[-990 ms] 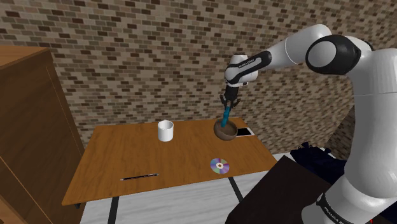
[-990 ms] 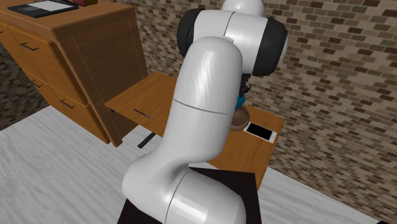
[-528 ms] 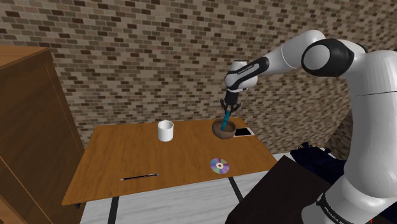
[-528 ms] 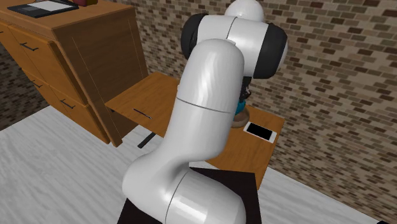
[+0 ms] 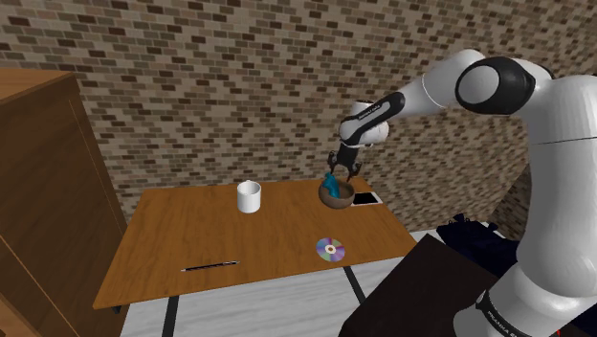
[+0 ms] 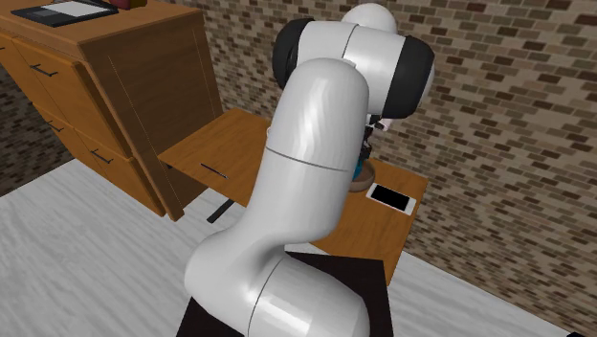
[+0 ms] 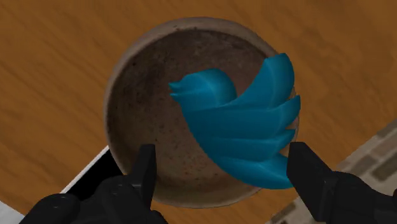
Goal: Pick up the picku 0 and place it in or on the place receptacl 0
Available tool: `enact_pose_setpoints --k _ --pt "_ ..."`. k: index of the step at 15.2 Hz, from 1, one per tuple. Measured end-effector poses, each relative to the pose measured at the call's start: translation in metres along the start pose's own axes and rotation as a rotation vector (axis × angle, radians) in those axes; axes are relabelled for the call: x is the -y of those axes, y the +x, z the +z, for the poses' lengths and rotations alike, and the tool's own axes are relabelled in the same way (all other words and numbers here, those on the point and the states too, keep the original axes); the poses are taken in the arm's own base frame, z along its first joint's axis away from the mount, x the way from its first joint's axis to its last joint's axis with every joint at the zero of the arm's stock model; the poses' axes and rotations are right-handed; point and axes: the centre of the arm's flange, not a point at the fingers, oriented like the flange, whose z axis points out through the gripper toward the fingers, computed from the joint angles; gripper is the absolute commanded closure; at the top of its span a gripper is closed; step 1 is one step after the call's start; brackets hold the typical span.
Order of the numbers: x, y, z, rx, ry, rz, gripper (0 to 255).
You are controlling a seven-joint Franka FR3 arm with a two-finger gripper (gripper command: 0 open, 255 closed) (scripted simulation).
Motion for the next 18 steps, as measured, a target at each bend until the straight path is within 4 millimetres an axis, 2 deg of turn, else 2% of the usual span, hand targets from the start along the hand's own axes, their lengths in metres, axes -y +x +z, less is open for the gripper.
enact_pose_setpoints --k 2,4,5,12,18 --pt "-0.013 -0.022 0.019 -0.001 0.161 0.199 0" --pt "-0.019 -0.043 0.026 -0.011 0.308 0.38 0" --pt "-0.019 -0.046 0.03 -0.015 0.337 0.418 0" --pt "-0.009 -0.046 0.063 -0.022 0.367 0.46 0" --pt "-0.008 -0.046 0.066 -0.022 0.367 0.46 0"
